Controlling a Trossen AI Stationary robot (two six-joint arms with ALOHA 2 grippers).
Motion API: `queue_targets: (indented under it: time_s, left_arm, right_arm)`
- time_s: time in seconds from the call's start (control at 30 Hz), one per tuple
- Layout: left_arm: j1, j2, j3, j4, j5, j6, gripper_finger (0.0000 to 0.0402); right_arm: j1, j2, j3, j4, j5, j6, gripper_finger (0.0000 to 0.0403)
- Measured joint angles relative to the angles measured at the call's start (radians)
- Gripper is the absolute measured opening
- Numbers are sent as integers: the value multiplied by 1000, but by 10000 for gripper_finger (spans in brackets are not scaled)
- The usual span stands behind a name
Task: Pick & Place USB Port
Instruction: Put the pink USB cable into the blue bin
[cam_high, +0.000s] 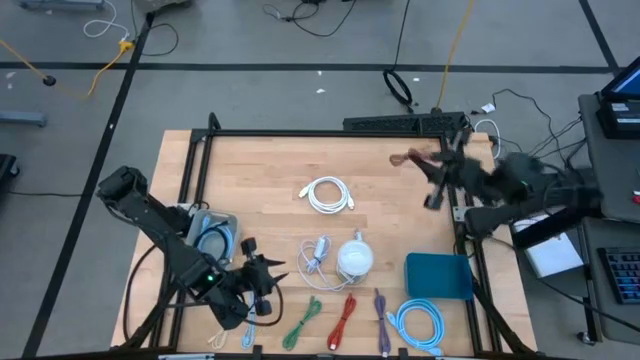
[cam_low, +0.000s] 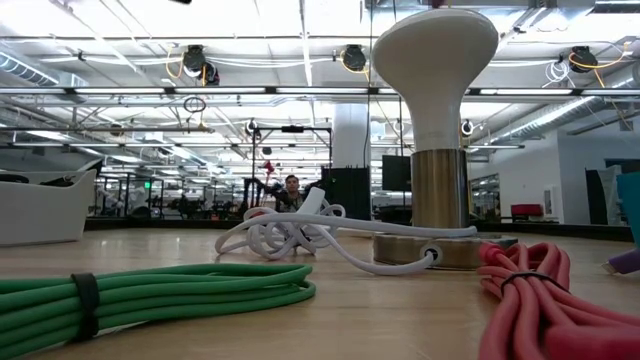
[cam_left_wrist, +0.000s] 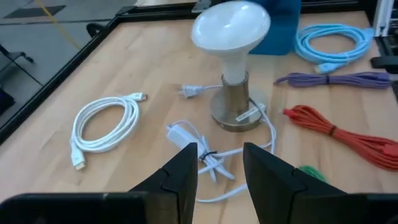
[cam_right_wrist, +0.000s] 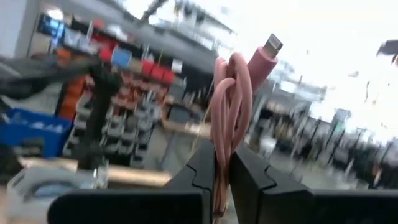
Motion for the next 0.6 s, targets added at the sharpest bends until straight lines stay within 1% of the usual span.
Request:
queue_targets:
  time_s: [0.07,0.13,0.17,0.2,0.23,0.27,0.3,0.37,0.47,0.53,0.6]
  left_arm:
    - [1,0,-8,0,-4,-5,133]
    - [2,0,-9,0,-11,-4,133]
    - [1,0,-9,1,-14,-3,133]
    - [1,0,-9,1,-19,-3,133]
    - [1,0,-9,1,-21,-3,133]
    - [1,0,-9,1,-21,-4,133]
    - [1,0,-9,1,-21,-7,133]
    - [-4,0,-9,-4,-21,-17,133]
    - [-17,0,-9,-36,-29,-41,133]
    - [-20,0,-9,-59,-34,-62,133]
    - [-18,0,-9,-76,-38,-80,133]
  right_arm:
    - [-177,4,0,-123,-191,148,17]
    - [-330,28,0,-251,-433,287,17]
    - [-382,50,0,-313,-550,345,17]
    - [-406,78,-4,-372,-636,387,17]
    - [-408,102,-11,-436,-687,418,17]
    - [-393,126,-22,-509,-692,435,17]
    - [-365,150,-36,-599,-661,449,17]
    - [-297,181,-54,-778,-512,495,17]
    - [-168,214,-63,-990,-298,634,17]
    - [-64,223,-65,-1053,-218,737,17]
    - [38,221,-60,-1070,-188,828,17]
